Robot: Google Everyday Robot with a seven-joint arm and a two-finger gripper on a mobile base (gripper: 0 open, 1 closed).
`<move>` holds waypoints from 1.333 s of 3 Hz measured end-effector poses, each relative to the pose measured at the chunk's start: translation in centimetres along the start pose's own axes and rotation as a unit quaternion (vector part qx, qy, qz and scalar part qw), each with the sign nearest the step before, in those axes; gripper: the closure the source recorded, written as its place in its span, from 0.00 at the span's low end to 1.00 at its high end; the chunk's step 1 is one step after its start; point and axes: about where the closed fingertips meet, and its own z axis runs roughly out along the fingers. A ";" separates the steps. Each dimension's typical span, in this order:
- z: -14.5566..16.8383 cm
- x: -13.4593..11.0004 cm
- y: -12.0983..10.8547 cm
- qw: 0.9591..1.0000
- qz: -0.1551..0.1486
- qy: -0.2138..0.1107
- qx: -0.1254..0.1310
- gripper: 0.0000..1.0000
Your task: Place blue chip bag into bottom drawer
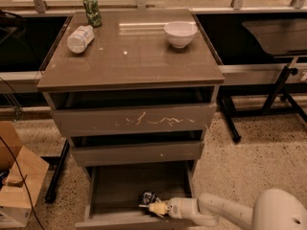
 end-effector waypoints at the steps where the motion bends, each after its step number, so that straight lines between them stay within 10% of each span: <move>1: 0.0 0.0 0.0 1.000 0.000 0.000 0.000 0.54; 4: 0.0 0.0 0.0 1.000 0.000 0.000 0.000 0.00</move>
Offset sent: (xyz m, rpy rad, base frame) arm 0.0000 0.0000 0.0000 0.0000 0.0000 0.0000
